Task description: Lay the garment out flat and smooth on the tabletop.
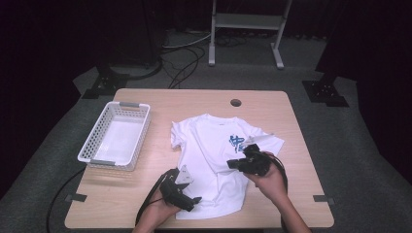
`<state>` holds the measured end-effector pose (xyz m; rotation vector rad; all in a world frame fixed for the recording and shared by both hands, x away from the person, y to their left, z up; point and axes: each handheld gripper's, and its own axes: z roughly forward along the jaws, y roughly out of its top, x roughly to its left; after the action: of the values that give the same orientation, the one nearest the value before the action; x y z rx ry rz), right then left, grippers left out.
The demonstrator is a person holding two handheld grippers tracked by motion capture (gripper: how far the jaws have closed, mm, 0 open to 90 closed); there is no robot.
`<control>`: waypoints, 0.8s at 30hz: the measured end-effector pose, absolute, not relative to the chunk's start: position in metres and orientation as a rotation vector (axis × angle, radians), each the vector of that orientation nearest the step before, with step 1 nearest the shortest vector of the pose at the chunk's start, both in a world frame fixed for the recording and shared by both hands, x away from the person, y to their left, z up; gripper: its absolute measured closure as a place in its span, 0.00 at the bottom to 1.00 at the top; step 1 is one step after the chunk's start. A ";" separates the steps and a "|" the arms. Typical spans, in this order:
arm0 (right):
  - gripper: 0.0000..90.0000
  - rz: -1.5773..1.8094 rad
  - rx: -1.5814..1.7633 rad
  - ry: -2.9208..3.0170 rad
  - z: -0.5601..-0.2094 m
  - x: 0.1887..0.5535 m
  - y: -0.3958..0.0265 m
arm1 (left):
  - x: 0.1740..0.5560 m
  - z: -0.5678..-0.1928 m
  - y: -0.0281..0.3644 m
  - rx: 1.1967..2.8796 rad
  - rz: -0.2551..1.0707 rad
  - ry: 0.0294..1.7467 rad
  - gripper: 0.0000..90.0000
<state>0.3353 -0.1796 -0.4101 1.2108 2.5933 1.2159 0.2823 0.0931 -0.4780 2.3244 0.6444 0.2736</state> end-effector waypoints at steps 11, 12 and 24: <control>0.78 1.146 1.328 2.600 -0.429 0.330 -0.203 | 0.282 -0.478 0.094 2.322 0.271 0.638 0.11; 0.77 1.152 1.350 2.588 -0.433 0.327 -0.209 | 0.282 -0.478 0.094 2.321 0.271 0.639 0.11; 0.63 1.203 1.478 2.519 -0.458 0.307 -0.243 | 0.283 -0.478 0.094 2.330 0.268 0.637 0.11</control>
<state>0.3074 -0.2428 -0.4583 1.4777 2.5185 1.2030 0.2830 0.0938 -0.4776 2.3301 0.6373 0.2682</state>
